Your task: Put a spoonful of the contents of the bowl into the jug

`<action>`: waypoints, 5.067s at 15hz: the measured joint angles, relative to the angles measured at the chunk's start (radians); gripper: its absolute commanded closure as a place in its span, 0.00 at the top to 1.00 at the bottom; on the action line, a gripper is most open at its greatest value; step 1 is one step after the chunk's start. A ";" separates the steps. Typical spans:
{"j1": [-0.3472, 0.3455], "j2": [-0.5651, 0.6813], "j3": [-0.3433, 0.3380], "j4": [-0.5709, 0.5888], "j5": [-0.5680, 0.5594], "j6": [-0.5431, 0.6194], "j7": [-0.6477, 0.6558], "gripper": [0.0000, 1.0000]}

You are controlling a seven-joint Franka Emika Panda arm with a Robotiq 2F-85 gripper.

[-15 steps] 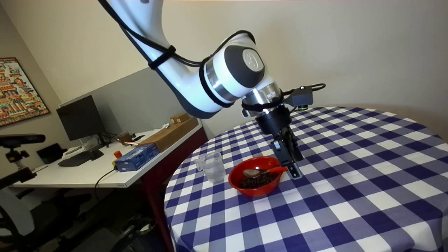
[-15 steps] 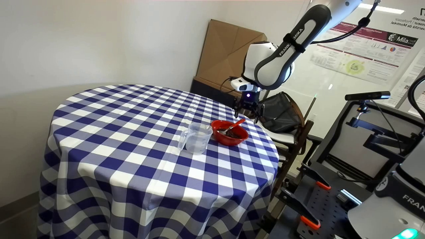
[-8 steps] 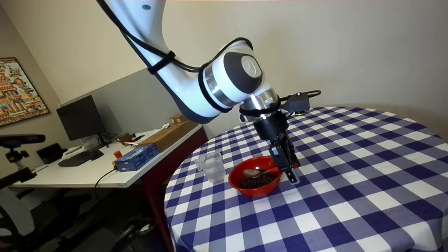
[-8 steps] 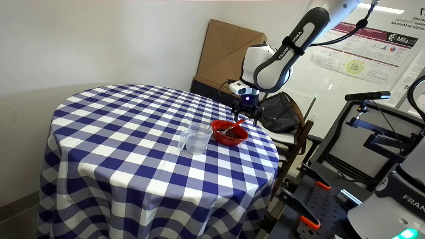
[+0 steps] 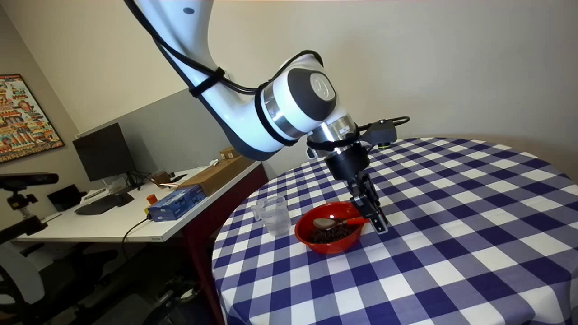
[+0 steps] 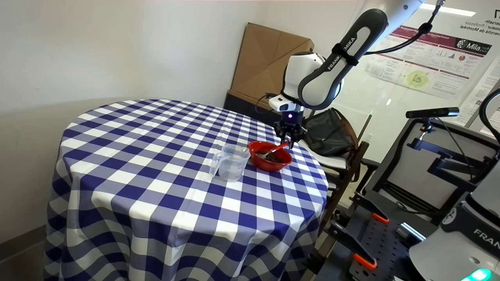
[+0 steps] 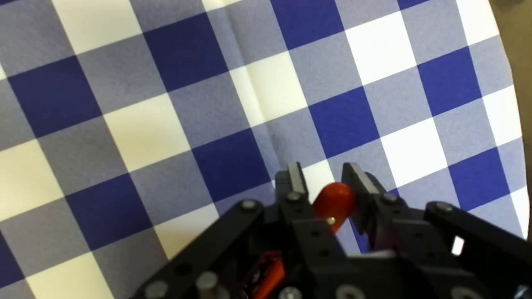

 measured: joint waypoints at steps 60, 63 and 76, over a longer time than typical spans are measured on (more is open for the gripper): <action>0.096 -0.085 0.018 0.044 -0.634 -0.103 0.483 0.05; 0.091 -0.087 0.017 0.064 -0.774 -0.095 0.577 0.05; 0.061 -0.054 0.009 0.048 -1.352 -0.039 1.140 0.05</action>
